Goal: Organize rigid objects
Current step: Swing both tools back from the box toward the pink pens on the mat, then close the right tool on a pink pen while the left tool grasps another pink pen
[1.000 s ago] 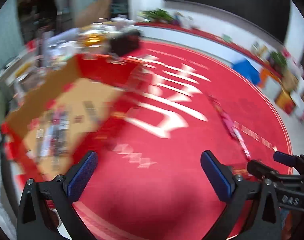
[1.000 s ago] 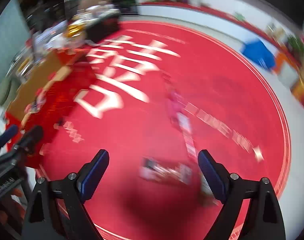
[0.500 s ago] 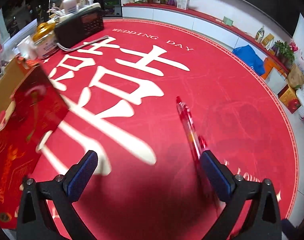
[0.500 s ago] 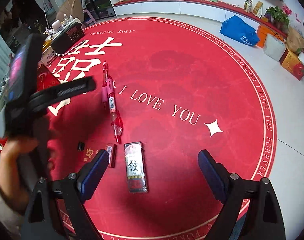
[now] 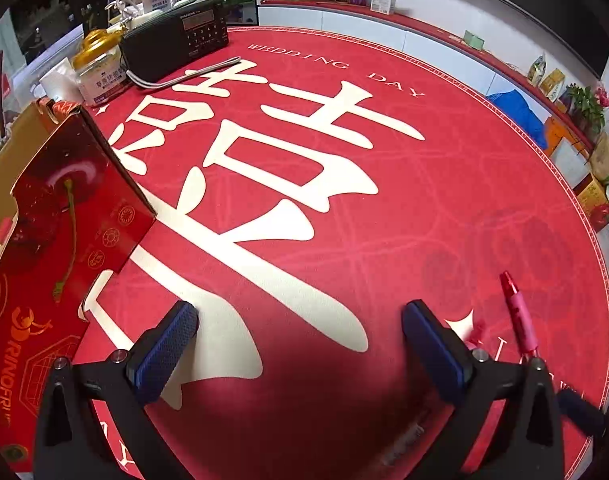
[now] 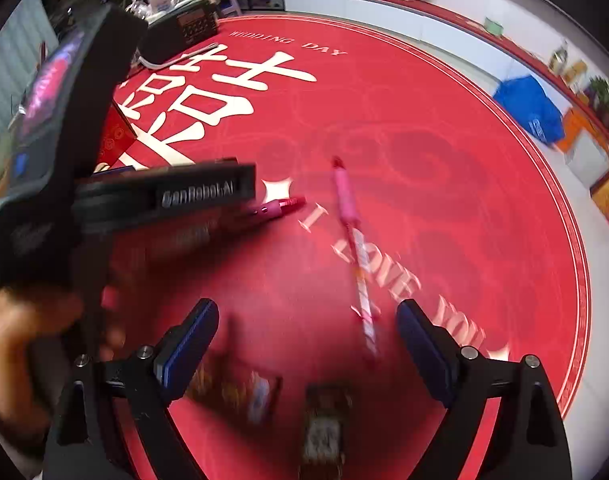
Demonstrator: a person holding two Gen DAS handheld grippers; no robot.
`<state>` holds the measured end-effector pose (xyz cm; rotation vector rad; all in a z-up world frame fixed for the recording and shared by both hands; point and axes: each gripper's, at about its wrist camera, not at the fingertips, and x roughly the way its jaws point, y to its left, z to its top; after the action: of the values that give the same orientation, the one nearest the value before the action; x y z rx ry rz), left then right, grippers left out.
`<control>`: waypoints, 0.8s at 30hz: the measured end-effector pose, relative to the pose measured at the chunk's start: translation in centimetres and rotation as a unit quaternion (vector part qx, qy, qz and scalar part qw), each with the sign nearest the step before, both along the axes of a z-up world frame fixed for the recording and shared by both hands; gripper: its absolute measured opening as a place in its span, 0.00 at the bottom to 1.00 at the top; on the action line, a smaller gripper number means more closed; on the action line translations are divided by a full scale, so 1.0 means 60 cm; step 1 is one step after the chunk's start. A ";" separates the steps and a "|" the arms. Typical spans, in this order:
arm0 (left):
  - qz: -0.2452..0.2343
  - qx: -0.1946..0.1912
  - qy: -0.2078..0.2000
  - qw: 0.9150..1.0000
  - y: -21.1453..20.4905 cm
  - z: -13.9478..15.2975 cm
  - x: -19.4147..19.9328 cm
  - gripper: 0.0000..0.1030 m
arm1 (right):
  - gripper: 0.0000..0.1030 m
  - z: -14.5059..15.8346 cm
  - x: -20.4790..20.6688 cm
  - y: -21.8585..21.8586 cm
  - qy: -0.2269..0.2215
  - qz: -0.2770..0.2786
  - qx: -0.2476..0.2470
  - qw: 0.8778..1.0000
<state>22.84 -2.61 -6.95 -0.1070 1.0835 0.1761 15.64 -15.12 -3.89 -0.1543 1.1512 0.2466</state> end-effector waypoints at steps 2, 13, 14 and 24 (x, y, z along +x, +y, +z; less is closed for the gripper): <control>0.001 0.003 -0.002 1.000 -0.001 -0.001 -0.001 1.00 | 0.89 -0.004 0.016 -0.010 0.010 -0.014 -0.002 1.000; -0.091 0.025 -0.022 0.995 -0.028 0.024 -0.076 1.00 | 0.86 -0.009 0.024 -0.078 0.027 -0.042 0.029 0.998; -0.100 0.032 -0.020 0.994 -0.037 0.023 -0.077 1.00 | 0.86 -0.008 0.024 -0.080 0.027 -0.040 0.028 0.998; -0.127 0.093 -0.019 0.987 -0.078 0.012 -0.065 1.00 | 0.86 -0.009 0.028 -0.116 0.035 -0.053 0.019 0.998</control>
<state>18.96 -7.27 -6.23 0.1946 1.0269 0.0450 17.34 -22.08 -4.44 -0.0504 1.2191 0.1804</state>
